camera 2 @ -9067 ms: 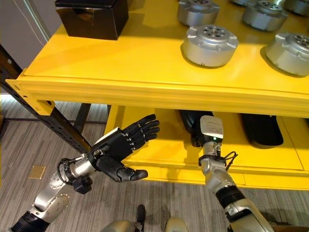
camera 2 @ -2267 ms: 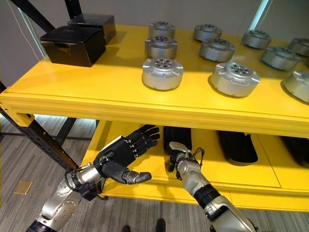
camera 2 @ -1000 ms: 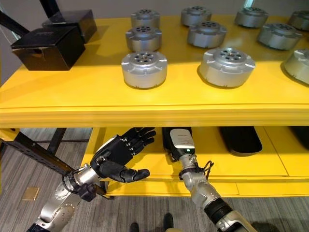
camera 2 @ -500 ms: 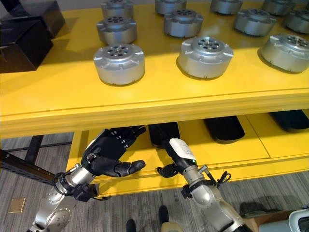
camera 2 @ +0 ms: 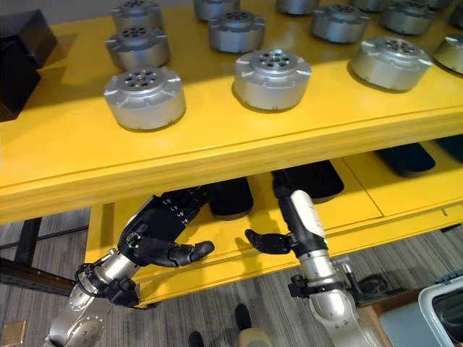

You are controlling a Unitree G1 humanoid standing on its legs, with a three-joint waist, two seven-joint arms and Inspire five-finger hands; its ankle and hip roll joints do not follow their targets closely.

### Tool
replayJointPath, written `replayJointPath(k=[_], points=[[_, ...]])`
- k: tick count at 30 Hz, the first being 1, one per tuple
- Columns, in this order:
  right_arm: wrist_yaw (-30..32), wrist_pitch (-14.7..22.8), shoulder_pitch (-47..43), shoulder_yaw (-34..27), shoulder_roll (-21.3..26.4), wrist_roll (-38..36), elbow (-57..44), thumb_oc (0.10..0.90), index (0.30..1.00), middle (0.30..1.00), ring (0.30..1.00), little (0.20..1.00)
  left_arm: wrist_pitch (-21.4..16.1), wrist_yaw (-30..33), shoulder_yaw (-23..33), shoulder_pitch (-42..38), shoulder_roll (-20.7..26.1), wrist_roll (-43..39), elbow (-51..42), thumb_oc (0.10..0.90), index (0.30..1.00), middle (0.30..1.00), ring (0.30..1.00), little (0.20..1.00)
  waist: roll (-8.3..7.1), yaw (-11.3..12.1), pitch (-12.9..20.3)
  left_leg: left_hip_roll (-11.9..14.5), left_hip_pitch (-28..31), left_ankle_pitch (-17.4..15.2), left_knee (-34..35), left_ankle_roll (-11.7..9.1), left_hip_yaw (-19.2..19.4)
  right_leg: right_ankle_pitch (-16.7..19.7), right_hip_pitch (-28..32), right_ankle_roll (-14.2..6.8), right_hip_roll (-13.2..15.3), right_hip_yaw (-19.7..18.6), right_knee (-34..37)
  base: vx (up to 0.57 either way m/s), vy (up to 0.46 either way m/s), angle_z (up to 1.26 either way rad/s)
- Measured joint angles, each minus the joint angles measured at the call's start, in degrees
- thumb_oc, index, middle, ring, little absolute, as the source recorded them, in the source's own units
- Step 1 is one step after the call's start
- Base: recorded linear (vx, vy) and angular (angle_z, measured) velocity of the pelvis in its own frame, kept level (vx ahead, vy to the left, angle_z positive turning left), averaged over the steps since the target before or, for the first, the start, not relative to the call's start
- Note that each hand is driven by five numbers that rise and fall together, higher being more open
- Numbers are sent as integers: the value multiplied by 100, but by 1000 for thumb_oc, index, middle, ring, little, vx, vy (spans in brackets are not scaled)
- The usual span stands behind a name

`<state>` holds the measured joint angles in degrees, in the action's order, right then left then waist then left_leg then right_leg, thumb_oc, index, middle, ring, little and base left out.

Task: Move parts from the plastic box to the shelf.

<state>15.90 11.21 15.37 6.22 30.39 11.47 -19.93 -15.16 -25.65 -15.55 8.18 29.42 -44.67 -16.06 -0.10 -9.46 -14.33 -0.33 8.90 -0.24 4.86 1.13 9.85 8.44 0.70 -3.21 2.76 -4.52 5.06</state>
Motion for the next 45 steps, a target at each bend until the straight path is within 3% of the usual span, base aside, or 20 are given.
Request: replayJointPath(k=[3,4,5,6,8,10,11,14,18,21,22,28,31,36,39,40,41,42,44,45], points=[[174,-5,250,-152,-59,-102,0,900,1000,1000,1000,1000,-6,-20,-10,32,5,4,-10,900,1000,1000,1000,1000,-4,-302,2,-43,40,-34,-7,30,199,35,-63,-62,-17,-158,1,-63,96,-37],[181,-4,267,-145,-50,-131,0,900,1000,1000,1000,1000,-35,-41,0,38,25,5,-20,900,1000,1000,1000,1000,-15,-306,5,-74,28,-51,-16,32,333,78,-163,-124,-51,-213,0,-177,1,-142],[143,34,-55,14,4,-238,184,900,1000,1000,1000,1000,-126,-137,23,40,113,38,-9,900,1000,1000,1000,1000,-13,-77,-22,95,-18,-74,-29,76,1088,-146,-464,-223,155,593,-27,-225,-54,-191],[129,64,-260,114,15,-265,331,900,1000,1000,1000,1000,-126,-143,-6,0,136,57,8,900,1000,1000,1000,1000,17,32,-39,197,-17,-81,-30,85,1334,-256,-654,-314,248,1100,-336,-215,-81,-195],[329,102,-503,299,60,-264,527,900,1000,1000,1000,1000,-133,-299,-268,-431,182,67,226,900,1000,1000,1000,1000,-7,1,-46,289,-183,-83,-197,89,1363,-633,-839,-578,771,1241,-1418,-113,-81,-46],[396,113,-525,343,40,-263,547,900,1000,1000,1000,1000,-132,-451,-487,-683,248,119,278,900,1000,1000,1000,1000,-61,25,-35,296,-215,-77,-202,48,1274,-554,-475,-683,1155,1174,-1466,-111,-119,13],[421,125,-618,426,5,-264,581,900,1000,1000,1000,1000,-131,-586,-514,-729,438,116,253,900,1000,1000,1000,1000,-148,41,-61,319,-253,-36,-284,-17,1252,-559,-306,-716,1201,1126,-1407,-84,-114,12],[432,103,-809,396,109,-275,680,900,1000,1000,1000,1000,-125,-608,-497,-687,535,112,254,900,1000,1000,1000,1000,48,42,-111,454,-184,25,-260,-103,1248,-628,-265,-595,1048,1214,-1457,-41,-171,-1],[516,-8,-1104,464,175,-325,722,900,1000,1000,1000,1000,-124,-477,-381,-681,495,46,258,900,1000,1000,1000,1000,126,149,-106,667,-114,161,-254,-375,1526,-592,-105,-434,860,1336,-823,-72,-309,-35],[515,-187,-1058,455,162,-373,727,900,1000,1000,1000,1000,-117,-353,-169,-556,266,46,223,900,1000,1000,1000,1000,114,286,-86,998,32,233,-190,-554,1760,-565,-88,-294,789,2031,-797,-91,-343,-51],[537,-284,-1029,394,235,-373,716,900,1000,1000,1000,1000,-108,-349,-164,-492,197,58,226,900,1000,1000,1000,1000,191,245,-35,1163,-24,256,-125,-570,1657,-474,-165,-222,584,2064,-691,-151,-433,-51],[787,-555,-744,68,270,-375,738,900,1000,1000,1000,1000,112,-348,-216,-492,18,-103,227,900,1000,1000,1000,1000,355,-8,32,1303,-10,424,-84,-529,1647,-157,-151,40,200,1714,-330,-98,-242,-33],[1011,-556,-415,-113,292,-375,733,900,1000,1000,1000,1000,149,-223,-234,-509,-280,-234,292,900,1000,1000,1000,1000,368,-68,26,1345,-11,443,-218,-505,1480,-169,-173,52,164,1604,-358,-219,-278,-26],[1206,-566,-318,-166,370,-368,782,900,1000,1000,1000,1000,147,-210,-299,-517,-343,-236,338,900,1000,1000,1000,1000,417,-250,14,1500,-92,425,-354,-457,1364,-375,-403,119,61,1509,-727,-114,-206,-8],[1215,-557,-363,-173,385,-367,797,900,1000,1000,1000,1000,135,-167,-300,-535,-340,-238,374,900,1000,1000,1000,1000,433,-289,6,1602,-96,214,-430,-194,1354,-532,-629,227,-31,1454,-1023,-38,-189,-17],[1214,-528,-434,-163,375,-361,851,900,1000,1000,1000,1000,128,-155,-290,-549,-332,-238,383,900,1000,1000,1000,1000,433,-290,4,1648,-134,102,-485,-207,1379,-648,-819,250,-62,1420,-1321,3,-167,-48],[1211,-522,-457,-159,372,-362,867,900,1000,1000,1000,1000,126,-106,-283,-579,-290,-234,386,900,1000,1000,1000,1000,322,-260,-4,1586,-157,-60,-602,-429,1306,-996,-1233,339,-64,1123,-2125,13,-191,-83],[1204,-521,-504,-156,381,-363,905,900,1000,1000,1000,1000,128,-72,-298,-555,-288,-233,436,900,1000,1000,1000,1000,336,-264,-30,1491,-196,-164,-767,-315,857,-1072,-1326,399,-158,869,-2225,11,-186,-86],[1207,-520,-519,-158,384,-371,954,900,1000,1000,1000,1000,128,-76,-307,-587,-244,-230,449,900,1000,1000,1000,1000,326,-284,-37,1436,-247,-105,-978,-217,625,-968,-1329,464,-280,653,-2112,4,-128,-80],[1206,-520,-513,-156,374,-373,970,900,1000,1000,1000,1000,126,-91,-287,-594,-219,-229,460,900,1000,1000,1000,1000,183,-191,-120,1204,-341,-205,-1181,-227,210,-834,-1257,520,-278,300,-1925,18,-81,-95]])
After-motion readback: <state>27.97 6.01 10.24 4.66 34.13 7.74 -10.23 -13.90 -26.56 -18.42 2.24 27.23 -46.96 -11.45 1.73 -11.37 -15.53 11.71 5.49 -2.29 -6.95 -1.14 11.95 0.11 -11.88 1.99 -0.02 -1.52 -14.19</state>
